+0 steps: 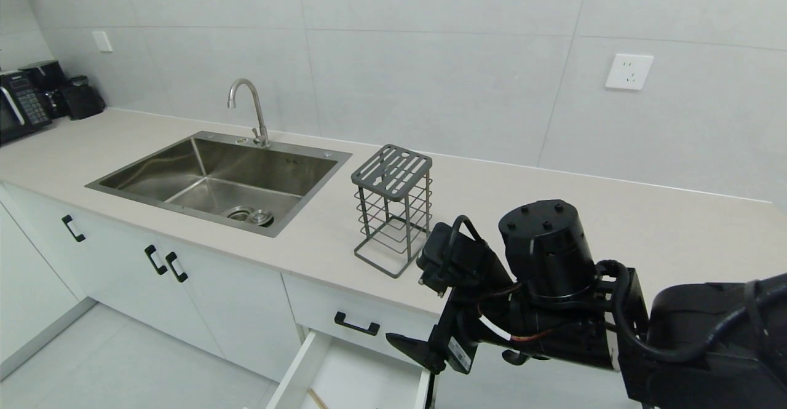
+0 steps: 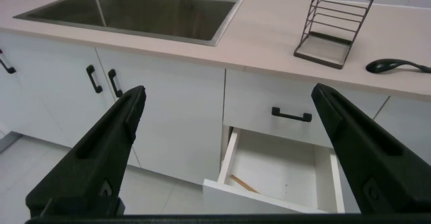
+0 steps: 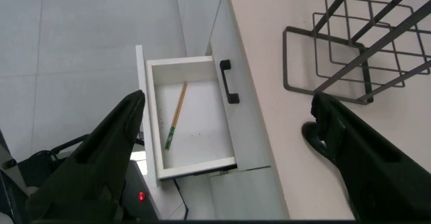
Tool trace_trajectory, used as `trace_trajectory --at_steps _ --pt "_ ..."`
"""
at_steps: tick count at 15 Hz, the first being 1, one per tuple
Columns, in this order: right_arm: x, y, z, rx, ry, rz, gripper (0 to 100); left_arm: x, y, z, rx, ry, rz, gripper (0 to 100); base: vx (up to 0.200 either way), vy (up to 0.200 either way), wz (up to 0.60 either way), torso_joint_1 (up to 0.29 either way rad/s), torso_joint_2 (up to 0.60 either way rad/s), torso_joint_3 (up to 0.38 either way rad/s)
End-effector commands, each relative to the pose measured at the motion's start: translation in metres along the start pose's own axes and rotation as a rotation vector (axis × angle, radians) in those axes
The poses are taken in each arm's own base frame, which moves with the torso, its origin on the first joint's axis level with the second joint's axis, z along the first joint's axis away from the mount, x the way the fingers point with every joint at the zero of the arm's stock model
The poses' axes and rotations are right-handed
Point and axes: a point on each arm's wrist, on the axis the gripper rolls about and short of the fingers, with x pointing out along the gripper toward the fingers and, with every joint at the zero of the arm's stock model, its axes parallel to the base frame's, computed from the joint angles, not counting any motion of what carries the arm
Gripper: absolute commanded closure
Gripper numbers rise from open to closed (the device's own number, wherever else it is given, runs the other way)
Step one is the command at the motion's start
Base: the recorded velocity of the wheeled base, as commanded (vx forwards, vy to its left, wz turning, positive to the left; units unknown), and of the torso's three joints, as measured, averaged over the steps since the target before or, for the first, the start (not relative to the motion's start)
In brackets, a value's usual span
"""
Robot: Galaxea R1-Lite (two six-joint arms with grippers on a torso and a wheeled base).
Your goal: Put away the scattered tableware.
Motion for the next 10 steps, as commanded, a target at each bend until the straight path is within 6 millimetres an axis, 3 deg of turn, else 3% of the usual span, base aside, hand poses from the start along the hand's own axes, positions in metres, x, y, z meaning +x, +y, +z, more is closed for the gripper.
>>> trace_trajectory --at_steps 1,6,10 --pt "0.006 -0.001 -0.002 -0.005 0.014 0.002 0 0.0 0.0 0.0 0.0 0.001 0.001 0 0.0 0.0 0.0 0.0 0.0 0.0" --pt "0.004 -0.015 -0.009 0.021 0.034 -0.041 0 0.0 0.0 0.0 0.0 0.001 -0.001 0 0.0 0.0 0.0 0.0 0.0 0.0" --pt "0.003 -0.042 -0.026 0.118 0.078 -0.115 0 0.0 0.0 0.0 0.0 0.001 0.001 0 0.0 0.0 0.0 0.0 0.0 0.0"
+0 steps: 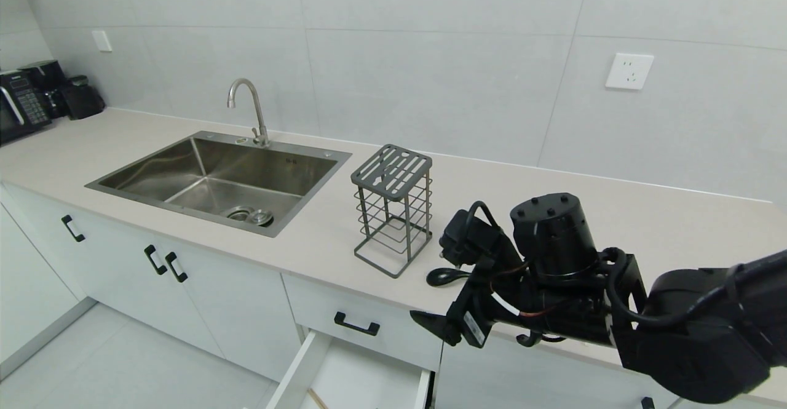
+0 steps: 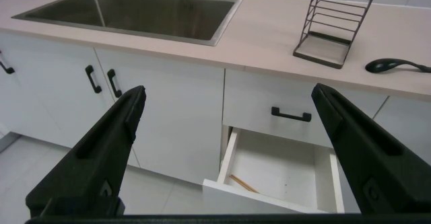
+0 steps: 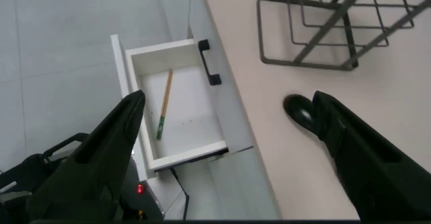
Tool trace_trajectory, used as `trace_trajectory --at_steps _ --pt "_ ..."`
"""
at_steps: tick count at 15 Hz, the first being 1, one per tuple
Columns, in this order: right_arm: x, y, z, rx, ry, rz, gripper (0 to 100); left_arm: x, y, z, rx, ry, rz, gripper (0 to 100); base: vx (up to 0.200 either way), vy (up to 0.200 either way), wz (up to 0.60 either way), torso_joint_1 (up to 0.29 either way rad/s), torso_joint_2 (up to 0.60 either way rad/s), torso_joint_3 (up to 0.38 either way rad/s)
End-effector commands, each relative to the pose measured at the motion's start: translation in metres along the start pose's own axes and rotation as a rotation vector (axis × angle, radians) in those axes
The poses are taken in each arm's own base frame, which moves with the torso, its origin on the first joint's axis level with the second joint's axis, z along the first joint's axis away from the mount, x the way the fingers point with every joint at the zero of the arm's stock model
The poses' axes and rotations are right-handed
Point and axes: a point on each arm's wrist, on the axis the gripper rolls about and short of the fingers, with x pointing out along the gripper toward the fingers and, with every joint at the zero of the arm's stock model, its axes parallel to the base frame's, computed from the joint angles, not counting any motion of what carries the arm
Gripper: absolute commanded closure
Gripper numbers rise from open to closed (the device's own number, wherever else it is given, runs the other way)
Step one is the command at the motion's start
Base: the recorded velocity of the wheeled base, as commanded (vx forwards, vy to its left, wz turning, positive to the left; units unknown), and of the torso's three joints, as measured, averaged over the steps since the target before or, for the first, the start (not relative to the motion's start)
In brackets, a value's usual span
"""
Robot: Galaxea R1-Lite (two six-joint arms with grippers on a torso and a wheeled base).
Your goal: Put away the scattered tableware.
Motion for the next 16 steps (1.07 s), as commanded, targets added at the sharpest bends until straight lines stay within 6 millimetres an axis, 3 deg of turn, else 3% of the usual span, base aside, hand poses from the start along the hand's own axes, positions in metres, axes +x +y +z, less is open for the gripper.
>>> trace_trajectory --at_steps 1,6,12,16 --pt "0.003 -0.015 -0.008 0.03 0.024 -0.031 0 0.0 0.0 0.0 0.0 0.001 0.0 0 0.0 0.0 0.0 0.0 0.0 0.0" --pt "0.026 -0.03 -0.008 0.107 0.022 -0.06 0 0.0 0.0 0.0 0.0 0.001 0.0 0 0.0 0.0 0.0 0.0 0.0 0.0" --pt "0.03 -0.045 -0.014 0.202 0.021 -0.071 0 0.0 0.0 0.0 0.0 0.001 0.0 0 0.0 0.0 0.0 0.0 0.0 0.0" --pt "0.038 -0.029 -0.024 0.217 0.055 0.006 0 0.0 0.0 0.0 0.0 0.001 0.0 0 0.0 0.0 0.0 0.0 0.0 0.0"
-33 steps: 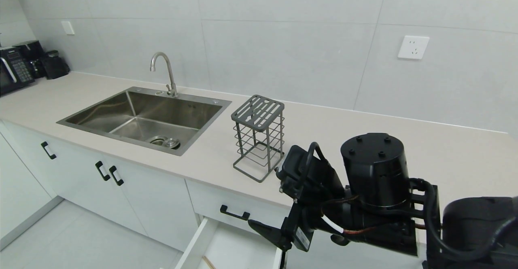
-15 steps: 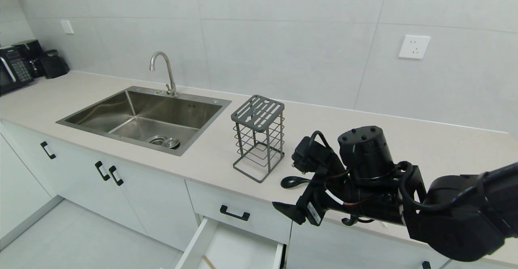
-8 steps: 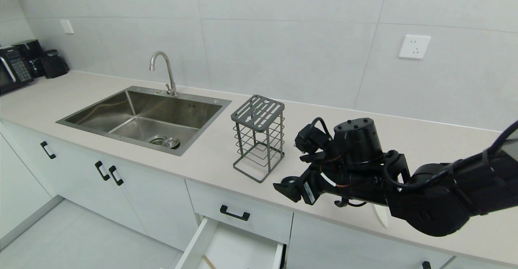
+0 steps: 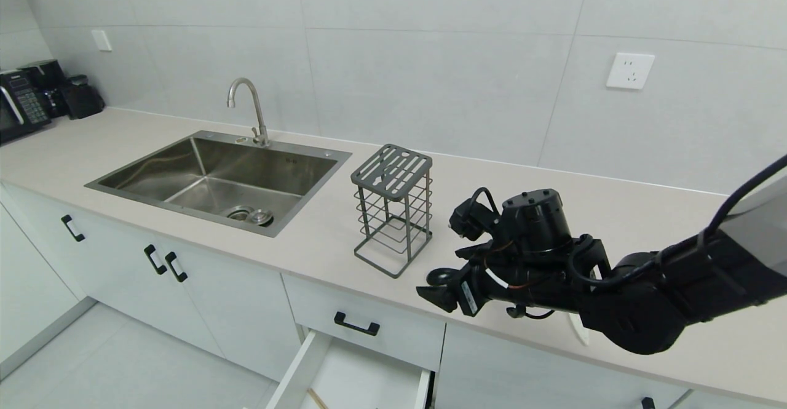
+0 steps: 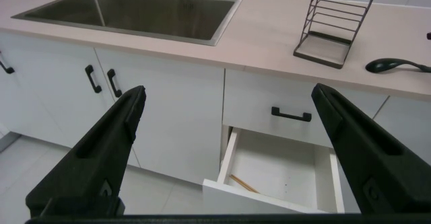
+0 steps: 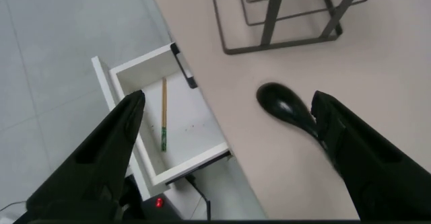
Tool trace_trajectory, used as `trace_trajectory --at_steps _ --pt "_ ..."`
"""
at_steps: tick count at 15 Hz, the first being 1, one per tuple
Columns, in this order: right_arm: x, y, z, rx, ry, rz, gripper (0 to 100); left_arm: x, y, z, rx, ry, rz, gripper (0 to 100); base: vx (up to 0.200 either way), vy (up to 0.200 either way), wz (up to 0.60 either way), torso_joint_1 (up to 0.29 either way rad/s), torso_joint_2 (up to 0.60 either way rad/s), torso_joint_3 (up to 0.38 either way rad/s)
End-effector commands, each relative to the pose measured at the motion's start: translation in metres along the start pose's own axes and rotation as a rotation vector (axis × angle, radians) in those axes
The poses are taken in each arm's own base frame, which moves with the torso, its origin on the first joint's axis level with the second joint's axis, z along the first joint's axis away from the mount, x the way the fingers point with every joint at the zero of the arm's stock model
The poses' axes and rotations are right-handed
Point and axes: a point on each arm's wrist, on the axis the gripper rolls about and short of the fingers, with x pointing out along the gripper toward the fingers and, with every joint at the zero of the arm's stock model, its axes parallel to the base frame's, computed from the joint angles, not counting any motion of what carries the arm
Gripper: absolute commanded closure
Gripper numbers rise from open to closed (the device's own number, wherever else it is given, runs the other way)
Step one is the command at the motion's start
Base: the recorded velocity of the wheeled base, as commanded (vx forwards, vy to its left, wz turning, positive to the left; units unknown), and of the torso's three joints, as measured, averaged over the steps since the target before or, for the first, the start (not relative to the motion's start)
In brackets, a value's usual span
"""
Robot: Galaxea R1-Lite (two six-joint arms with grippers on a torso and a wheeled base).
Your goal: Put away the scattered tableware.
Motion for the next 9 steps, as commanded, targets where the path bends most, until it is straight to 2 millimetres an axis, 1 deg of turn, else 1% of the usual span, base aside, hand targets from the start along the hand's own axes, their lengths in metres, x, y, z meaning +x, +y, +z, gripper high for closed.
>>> trace_trajectory --at_steps 1,4,7,9 --pt "0.002 0.007 -0.009 0.011 0.032 0.019 0 0.0 0.0 0.0 0.0 0.001 0.0 0 0.0 0.0 0.0 0.0 0.0 0.0" --pt "0.002 0.006 -0.013 0.091 0.046 -0.003 0 0.0 0.0 0.0 0.0 0.001 0.0 0 0.0 0.0 0.0 0.0 0.0 0.0" --pt "0.008 -0.008 -0.028 0.121 0.099 -0.054 0 0.0 0.0 0.0 0.0 0.001 0.0 0 0.0 0.0 0.0 0.0 0.0 0.0" --pt "0.011 -0.023 -0.032 0.115 0.108 -0.087 0 0.0 0.0 0.0 0.0 0.001 0.0 0 0.0 0.0 0.0 0.0 0.0 0.0"
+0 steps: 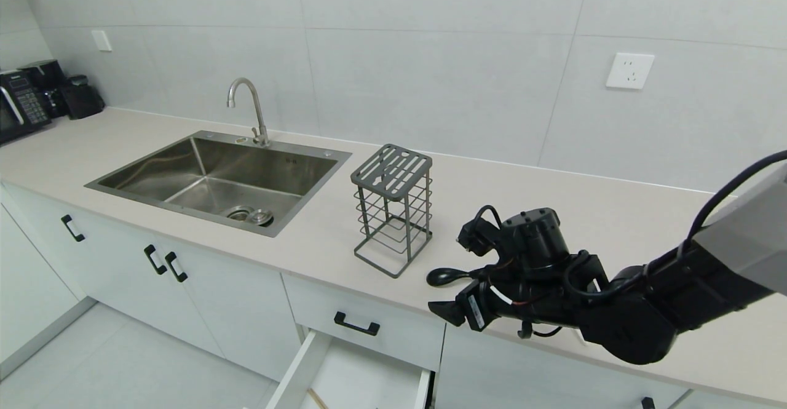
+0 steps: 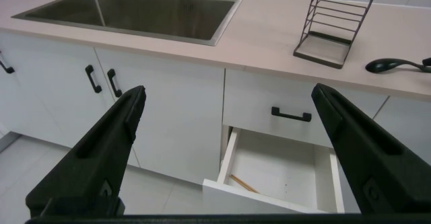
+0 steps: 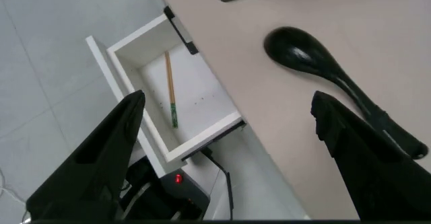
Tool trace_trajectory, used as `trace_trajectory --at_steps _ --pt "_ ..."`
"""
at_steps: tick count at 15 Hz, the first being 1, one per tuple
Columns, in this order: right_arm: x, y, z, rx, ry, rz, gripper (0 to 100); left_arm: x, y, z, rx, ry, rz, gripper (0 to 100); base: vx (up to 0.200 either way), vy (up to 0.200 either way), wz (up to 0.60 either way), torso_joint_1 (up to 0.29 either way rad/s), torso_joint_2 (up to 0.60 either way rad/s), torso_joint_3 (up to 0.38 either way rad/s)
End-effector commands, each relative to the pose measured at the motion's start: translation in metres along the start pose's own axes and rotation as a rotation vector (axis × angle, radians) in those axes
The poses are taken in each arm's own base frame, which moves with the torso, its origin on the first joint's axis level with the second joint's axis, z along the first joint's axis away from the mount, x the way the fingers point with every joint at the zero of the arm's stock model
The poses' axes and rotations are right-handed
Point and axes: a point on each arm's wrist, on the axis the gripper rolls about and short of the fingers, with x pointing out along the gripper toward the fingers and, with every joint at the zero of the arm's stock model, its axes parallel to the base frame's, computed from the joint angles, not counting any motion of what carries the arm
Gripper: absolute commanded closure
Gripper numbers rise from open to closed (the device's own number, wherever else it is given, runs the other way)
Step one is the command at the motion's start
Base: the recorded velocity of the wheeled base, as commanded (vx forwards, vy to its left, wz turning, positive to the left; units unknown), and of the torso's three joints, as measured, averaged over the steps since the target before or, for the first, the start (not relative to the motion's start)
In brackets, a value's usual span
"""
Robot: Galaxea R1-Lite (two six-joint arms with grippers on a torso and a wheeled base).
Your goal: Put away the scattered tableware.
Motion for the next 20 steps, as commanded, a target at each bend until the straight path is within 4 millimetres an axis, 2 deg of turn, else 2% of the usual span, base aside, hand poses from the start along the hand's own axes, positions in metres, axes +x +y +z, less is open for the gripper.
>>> trace_trajectory --at_steps 1,4,7,9,13,16,20 --pt "0.005 -0.012 -0.003 0.003 0.013 -0.028 0 0.0 0.0 0.0 0.0 0.001 -0.001 0 0.0 0.0 0.0 0.0 0.0 0.0" --pt "0.009 -0.025 -0.007 0.004 0.022 -0.054 0 0.0 0.0 0.0 0.0 0.001 0.0 0 0.0 0.0 0.0 0.0 0.0 0.0" --pt "0.02 -0.045 0.002 -0.019 -0.005 -0.092 0 0.0 0.0 0.0 0.0 0.001 0.0 0 0.0 0.0 0.0 0.0 0.0 0.0" --pt "0.027 -0.051 -0.004 -0.012 0.016 -0.093 0 0.0 0.0 0.0 0.0 0.001 0.0 0 0.0 0.0 0.0 0.0 0.0 0.0" --pt "0.04 -0.053 -0.002 -0.025 0.015 -0.086 0 0.0 0.0 0.0 0.0 0.001 0.0 0 0.0 0.0 0.0 0.0 0.0 0.0" --pt "0.048 -0.053 -0.01 -0.026 0.044 -0.082 0 0.0 0.0 0.0 0.0 0.001 -0.001 0 0.0 0.0 0.0 0.0 0.0 0.0" --pt "0.047 -0.06 -0.009 -0.03 0.037 -0.098 0 0.0 0.0 0.0 0.0 0.001 0.0 0 0.0 0.0 0.0 0.0 0.0 0.0"
